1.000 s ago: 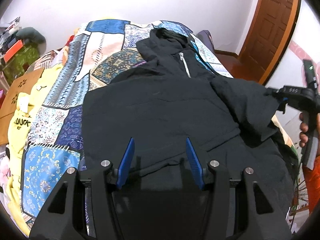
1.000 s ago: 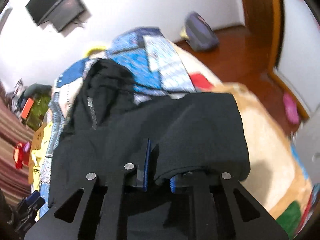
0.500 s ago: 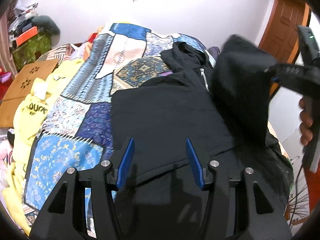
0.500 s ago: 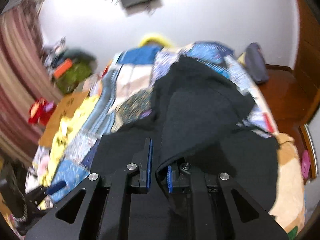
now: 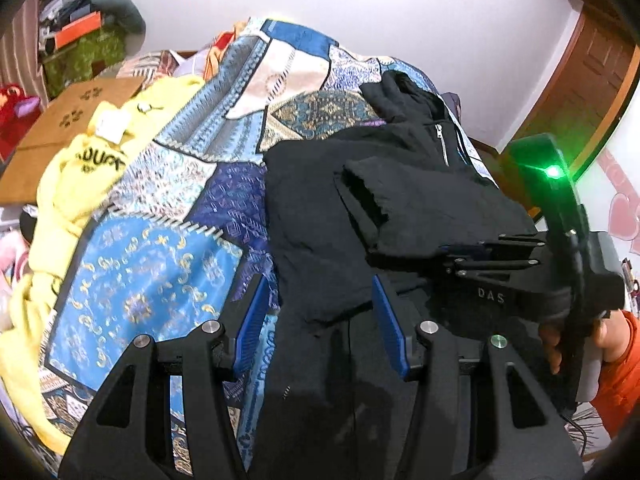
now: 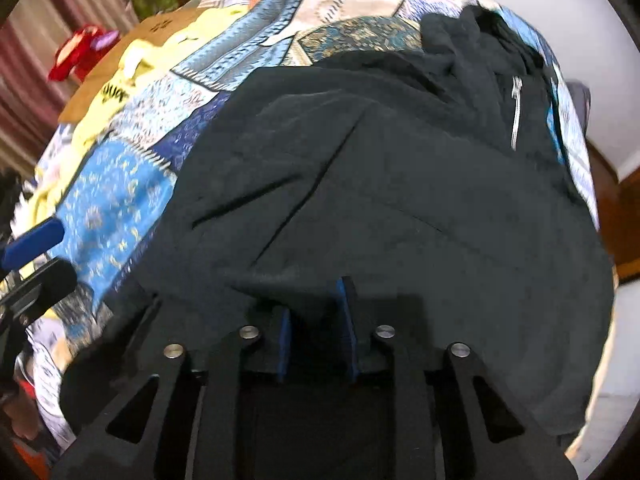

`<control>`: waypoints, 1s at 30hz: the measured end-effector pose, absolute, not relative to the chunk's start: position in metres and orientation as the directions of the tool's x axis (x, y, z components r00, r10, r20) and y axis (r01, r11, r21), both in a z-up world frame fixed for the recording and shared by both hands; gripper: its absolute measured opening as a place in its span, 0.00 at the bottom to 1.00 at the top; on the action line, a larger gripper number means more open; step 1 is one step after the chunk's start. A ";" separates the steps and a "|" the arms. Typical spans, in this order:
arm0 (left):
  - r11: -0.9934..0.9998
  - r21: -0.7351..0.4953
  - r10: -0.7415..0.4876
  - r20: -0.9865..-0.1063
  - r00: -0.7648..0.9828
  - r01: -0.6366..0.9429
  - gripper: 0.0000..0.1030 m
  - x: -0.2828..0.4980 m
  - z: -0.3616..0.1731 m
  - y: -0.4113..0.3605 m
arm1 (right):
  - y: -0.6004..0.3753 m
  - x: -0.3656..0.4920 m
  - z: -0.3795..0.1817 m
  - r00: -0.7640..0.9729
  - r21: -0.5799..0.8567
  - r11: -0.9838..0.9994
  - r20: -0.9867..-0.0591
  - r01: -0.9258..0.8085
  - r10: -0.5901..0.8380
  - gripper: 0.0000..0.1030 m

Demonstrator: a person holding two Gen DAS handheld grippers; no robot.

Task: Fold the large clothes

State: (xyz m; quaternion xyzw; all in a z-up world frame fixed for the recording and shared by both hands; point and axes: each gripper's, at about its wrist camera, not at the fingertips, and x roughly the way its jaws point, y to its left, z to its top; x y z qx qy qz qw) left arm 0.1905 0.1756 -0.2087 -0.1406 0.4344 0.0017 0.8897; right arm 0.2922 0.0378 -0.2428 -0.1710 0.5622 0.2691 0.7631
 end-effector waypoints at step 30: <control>0.939 -0.305 -0.186 -0.838 0.512 -0.159 0.13 0.292 -0.243 0.118 | -0.212 0.304 -0.179 0.458 0.077 0.978 -0.875 -0.193 0.159 0.45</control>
